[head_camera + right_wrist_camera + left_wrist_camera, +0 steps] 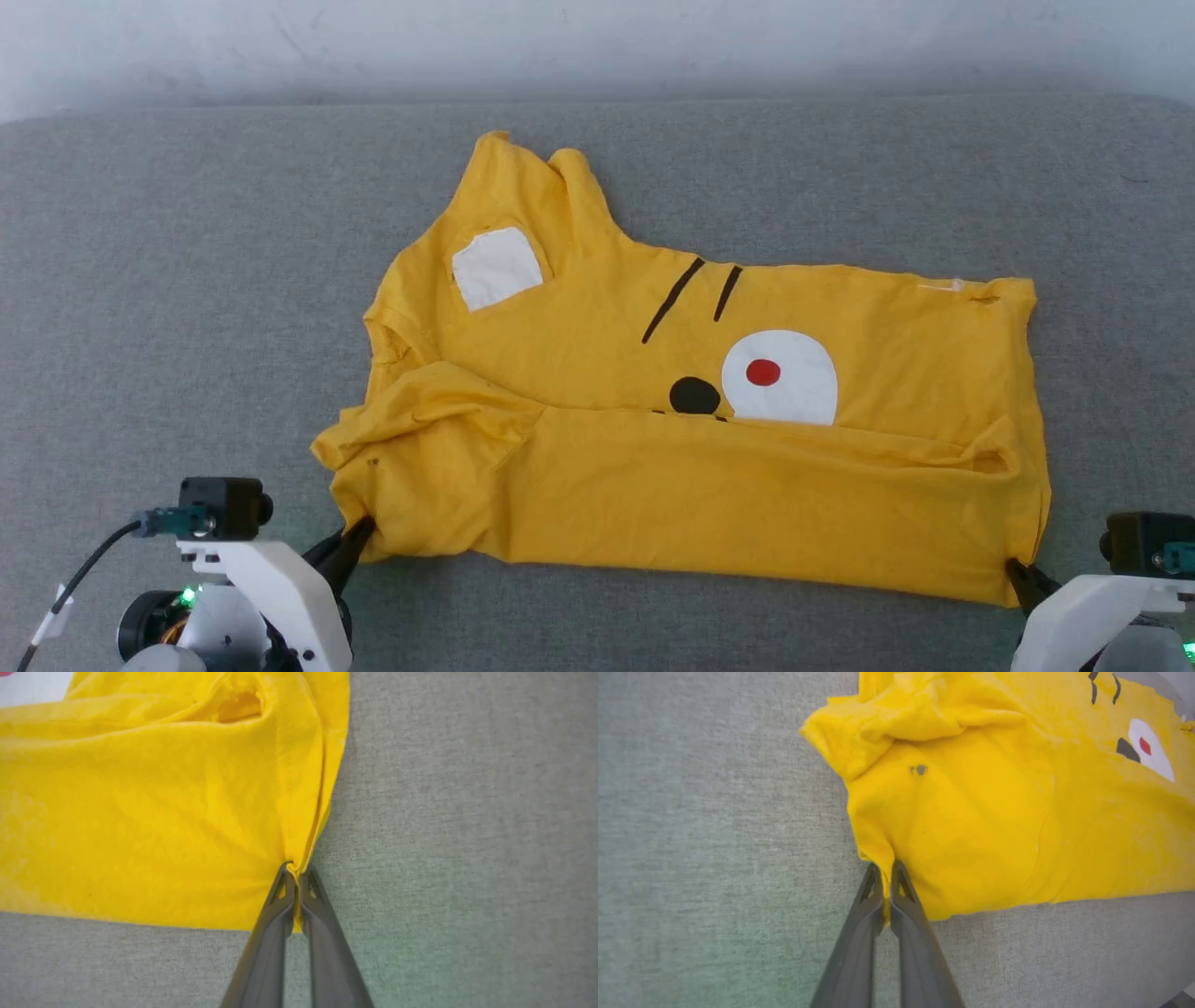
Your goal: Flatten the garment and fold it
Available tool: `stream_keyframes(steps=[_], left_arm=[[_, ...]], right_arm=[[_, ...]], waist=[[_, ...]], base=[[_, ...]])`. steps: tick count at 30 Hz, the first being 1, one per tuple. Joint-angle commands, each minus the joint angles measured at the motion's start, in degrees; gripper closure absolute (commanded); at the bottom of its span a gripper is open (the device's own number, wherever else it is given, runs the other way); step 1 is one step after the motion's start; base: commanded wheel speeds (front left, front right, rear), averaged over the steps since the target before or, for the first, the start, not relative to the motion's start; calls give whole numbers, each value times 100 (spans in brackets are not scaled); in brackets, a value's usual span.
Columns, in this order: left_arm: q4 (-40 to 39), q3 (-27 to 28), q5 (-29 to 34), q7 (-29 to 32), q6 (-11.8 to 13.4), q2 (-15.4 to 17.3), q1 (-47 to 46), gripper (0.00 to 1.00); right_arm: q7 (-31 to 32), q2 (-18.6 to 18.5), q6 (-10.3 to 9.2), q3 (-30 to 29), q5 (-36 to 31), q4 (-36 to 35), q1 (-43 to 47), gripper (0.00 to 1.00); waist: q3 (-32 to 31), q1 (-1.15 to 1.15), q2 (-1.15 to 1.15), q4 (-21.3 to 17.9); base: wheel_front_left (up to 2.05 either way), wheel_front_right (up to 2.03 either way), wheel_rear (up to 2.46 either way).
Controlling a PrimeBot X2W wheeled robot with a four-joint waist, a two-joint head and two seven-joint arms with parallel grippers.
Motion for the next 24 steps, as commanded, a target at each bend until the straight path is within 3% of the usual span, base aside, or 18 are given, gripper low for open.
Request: stream_keyframes(steps=[1,7,17,21,24], left_arm=[[-12,43,-74,-33,47,-25,-2,100],[-480,323,-318,-80,214,35,376,100],[-1742,681,-689,96,818,129,1907,100],[-2015,673,-783,82,969,23,2402,100],[-1944,583,-847,-12,926,-143,2485,100]], right_arm=[[14,26,-6,-16,0,59,-46,100],[78,26,-6,-311,-8,-470,-3,100],[645,26,-6,-763,210,-1195,740,100],[722,26,-6,-801,320,-1240,1037,100],[653,26,-6,-770,387,-1137,1114,100]], waist=[[-36,0,0,-20],[-270,0,0,-82],[-720,0,0,-18],[-732,0,0,78],[-719,0,0,158]], base=[[0,0,0],[0,0,0],[0,0,0],[0,0,0],[0,0,0]])
